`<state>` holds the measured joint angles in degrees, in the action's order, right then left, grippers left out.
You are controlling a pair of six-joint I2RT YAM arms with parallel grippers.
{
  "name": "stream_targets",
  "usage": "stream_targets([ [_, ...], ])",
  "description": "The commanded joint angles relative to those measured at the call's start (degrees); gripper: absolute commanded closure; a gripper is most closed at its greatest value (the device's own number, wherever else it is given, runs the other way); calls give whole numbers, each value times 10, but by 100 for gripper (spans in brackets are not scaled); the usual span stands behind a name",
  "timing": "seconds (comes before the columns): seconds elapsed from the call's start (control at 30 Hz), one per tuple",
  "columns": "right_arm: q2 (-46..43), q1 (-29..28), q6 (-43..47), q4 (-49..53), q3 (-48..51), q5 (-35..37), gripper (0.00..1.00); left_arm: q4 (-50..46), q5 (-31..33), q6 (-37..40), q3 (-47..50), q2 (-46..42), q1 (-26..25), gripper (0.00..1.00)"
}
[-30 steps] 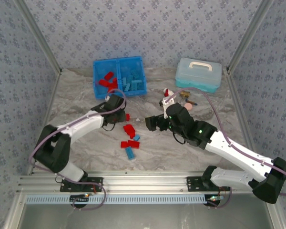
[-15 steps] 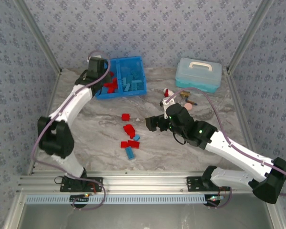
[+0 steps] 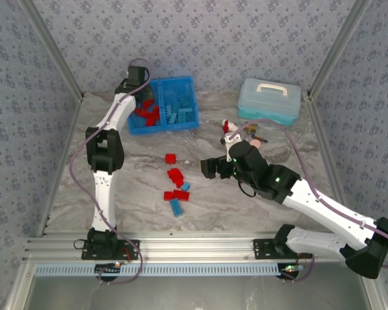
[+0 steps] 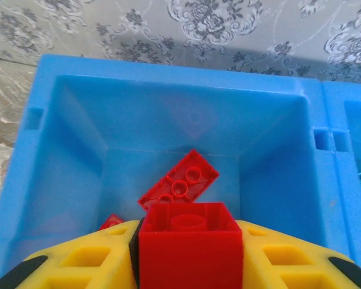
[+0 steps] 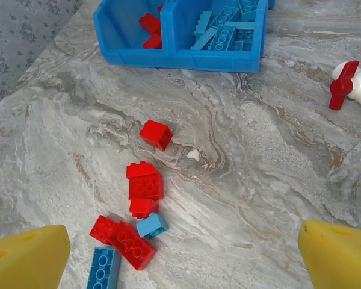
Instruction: Sort the legos into containers by color
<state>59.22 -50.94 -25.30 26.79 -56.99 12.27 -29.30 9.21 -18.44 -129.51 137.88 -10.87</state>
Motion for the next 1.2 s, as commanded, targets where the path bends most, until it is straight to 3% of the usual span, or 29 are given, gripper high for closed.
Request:
stream_targets([
  [0.0, -8, -3, -13, 15, -14, 14, 0, -53, -24, 12, -67, 20, -3, 53],
  [0.13, -3, -3, -10, 14, -18, 13, 0, -65, -32, 6, -67, -3, -4, 50],
  [0.23, 3, -2, -7, 9, -22, 15, 0, -49, -37, -10, -3, -70, -5, 51],
  [0.47, 25, 0, -1, -10, -20, 14, 0, 117, -65, -98, 391, -379, -32, 51],
  [0.67, 41, 6, 7, -46, -4, 11, 0, 134, -14, -106, 611, -546, -143, 50],
  [0.87, 56, 13, -1, -64, 4, -11, 0, 121, 22, -124, 700, -543, -225, 44],
  [1.1, 44, 13, -8, -46, 12, -10, 0, 115, 10, -95, 673, -425, -226, 2],
  [1.17, 32, 14, -11, -43, 19, -2, 0, 112, 7, -93, 657, -389, -225, 1],
])
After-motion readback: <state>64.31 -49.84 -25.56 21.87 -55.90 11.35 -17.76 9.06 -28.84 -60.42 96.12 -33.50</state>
